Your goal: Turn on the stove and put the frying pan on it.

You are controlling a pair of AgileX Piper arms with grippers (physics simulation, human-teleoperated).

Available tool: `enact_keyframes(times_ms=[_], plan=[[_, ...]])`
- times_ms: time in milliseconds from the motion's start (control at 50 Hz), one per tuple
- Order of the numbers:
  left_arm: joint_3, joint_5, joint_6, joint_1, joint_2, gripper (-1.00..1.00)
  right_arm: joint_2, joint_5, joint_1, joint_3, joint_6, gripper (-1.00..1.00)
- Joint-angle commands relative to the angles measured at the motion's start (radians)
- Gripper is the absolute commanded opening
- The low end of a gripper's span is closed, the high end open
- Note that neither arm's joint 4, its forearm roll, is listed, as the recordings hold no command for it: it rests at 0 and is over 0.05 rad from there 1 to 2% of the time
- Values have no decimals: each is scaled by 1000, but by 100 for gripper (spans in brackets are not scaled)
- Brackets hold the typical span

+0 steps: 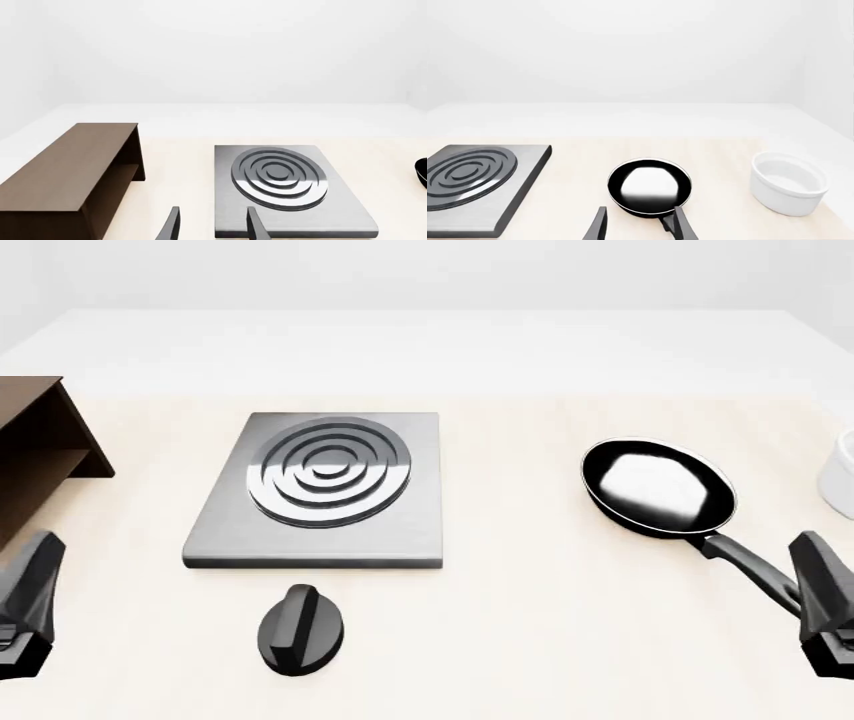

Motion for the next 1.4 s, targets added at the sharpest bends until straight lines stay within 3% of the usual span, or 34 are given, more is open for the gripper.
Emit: enact_keyframes(times_ms=[20,240,340,360,400,560,660,760,820,900,1260,1380,1400], plan=[[-3,2,0,0,3,100,9,0,-3,-1,-7,100],[-25,20,-11,14,11,100,38,-24,-9,0,-13,100],[-114,124,-31,5,35,100,75,-50,-16,1,-21,100],[-141,151,-54,-17,55,100,80,-55,-17,1,-21,100],[-180,178,-33,5,91,100,86,-57,-21,1,-22,100],[-348,320,-28,-52,260,100,103,-62,-31,0,-31,100],[-366,350,10,-86,390,100,147,-96,-37,0,-41,100],[-321,306,-8,-168,522,100,177,-122,-40,1,-47,100],[-269,222,7,-213,642,100,177,-119,-43,1,-48,100],[-223,140,31,-208,739,100,195,-136,-49,1,-46,100],[-147,-11,-2,-249,909,100,172,-111,-58,1,-61,100],[-128,-68,-25,-278,969,100,174,-111,-57,1,-63,100],[-121,-115,-62,-315,1026,100,178,-114,-57,1,-64,100]])
